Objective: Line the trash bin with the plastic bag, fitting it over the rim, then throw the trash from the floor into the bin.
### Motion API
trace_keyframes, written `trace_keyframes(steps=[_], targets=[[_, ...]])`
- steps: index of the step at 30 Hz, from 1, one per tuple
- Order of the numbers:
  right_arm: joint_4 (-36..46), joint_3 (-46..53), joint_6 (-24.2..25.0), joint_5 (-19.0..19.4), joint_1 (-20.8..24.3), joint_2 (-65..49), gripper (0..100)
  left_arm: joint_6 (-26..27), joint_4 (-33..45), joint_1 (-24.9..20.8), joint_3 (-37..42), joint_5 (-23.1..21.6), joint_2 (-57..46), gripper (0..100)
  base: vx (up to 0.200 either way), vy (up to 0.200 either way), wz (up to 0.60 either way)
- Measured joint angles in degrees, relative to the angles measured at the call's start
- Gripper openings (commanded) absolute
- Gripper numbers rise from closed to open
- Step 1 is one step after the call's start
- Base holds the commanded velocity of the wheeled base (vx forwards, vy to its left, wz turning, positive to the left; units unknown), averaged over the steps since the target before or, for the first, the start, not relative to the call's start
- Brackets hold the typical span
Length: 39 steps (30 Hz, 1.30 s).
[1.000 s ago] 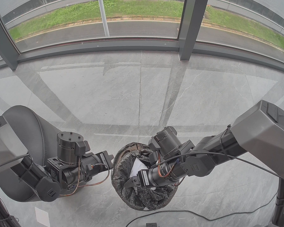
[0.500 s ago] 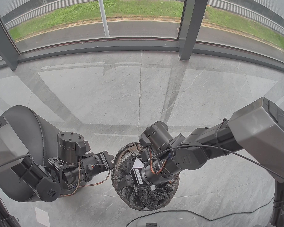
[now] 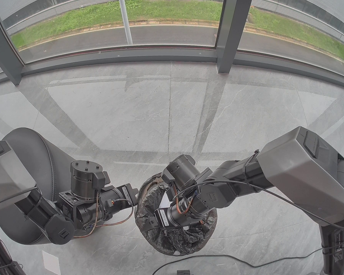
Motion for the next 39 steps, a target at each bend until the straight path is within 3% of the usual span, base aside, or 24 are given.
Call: trace_keyframes(steps=[9,19,29,39], targets=[[9.84,-11.37,-0.60,-2.90,-1.82,4.69,100,0.02,0.00,0.00,0.00,0.00,0.28,0,0.000,0.000,0.00],[23.82,-26.16,-0.99,-3.61,-4.10,12.08,100,0.05,-0.01,0.00,-0.16,0.04,0.85,0,0.000,0.000,0.00],[37.29,-28.11,-1.55,-3.72,-5.23,20.98,100,0.07,-0.06,0.00,-0.24,0.04,1.83,0,0.000,0.000,0.00],[41.75,-28.44,-1.34,-3.94,-5.40,27.38,100,0.05,-0.09,-0.02,-0.27,-0.02,2.27,0,0.000,0.000,0.00]])
